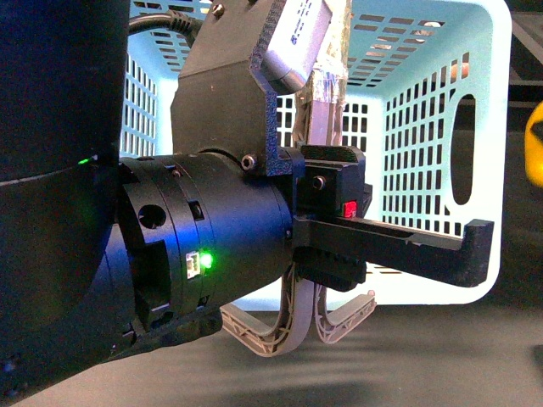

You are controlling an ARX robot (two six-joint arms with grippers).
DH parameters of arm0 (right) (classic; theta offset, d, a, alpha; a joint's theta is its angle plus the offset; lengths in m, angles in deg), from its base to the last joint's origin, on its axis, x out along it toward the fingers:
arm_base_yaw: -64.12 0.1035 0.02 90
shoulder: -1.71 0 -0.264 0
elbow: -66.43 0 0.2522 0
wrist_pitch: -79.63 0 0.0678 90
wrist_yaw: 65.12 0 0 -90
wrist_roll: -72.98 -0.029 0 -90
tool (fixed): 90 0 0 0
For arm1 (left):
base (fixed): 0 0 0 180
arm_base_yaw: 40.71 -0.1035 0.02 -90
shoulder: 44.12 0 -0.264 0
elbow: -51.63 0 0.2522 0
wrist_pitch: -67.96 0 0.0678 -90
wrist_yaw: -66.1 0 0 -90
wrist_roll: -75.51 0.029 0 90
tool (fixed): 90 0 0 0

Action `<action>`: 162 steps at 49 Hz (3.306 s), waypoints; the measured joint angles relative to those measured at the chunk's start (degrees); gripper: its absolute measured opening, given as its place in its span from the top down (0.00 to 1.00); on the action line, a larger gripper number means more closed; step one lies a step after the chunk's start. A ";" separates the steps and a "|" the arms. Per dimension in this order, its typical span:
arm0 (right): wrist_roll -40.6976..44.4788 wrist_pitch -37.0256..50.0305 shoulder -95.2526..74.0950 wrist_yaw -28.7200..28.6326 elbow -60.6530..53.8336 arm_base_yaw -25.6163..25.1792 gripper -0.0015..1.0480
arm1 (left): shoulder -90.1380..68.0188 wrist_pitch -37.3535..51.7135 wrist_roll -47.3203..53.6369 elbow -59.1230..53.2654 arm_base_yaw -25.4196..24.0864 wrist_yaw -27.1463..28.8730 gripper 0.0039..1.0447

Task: Pick mango with right arm and hold basket with left

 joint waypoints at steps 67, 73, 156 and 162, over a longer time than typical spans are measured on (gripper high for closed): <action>-4.92 -10.80 42.27 17.57 -12.66 19.43 0.08 | -0.35 -0.17 -0.11 0.04 -0.02 0.35 0.93; -5.03 -20.06 58.45 23.52 -20.06 18.75 0.08 | -0.35 -0.17 -0.24 0.04 0.00 0.15 0.93; 14.73 -36.79 103.54 15.61 -40.26 9.86 0.98 | -0.35 -0.17 -0.20 0.04 0.00 0.00 0.93; 14.73 -46.31 110.95 15.54 -40.22 9.86 0.98 | -0.35 -0.17 -0.20 0.04 0.00 0.00 0.93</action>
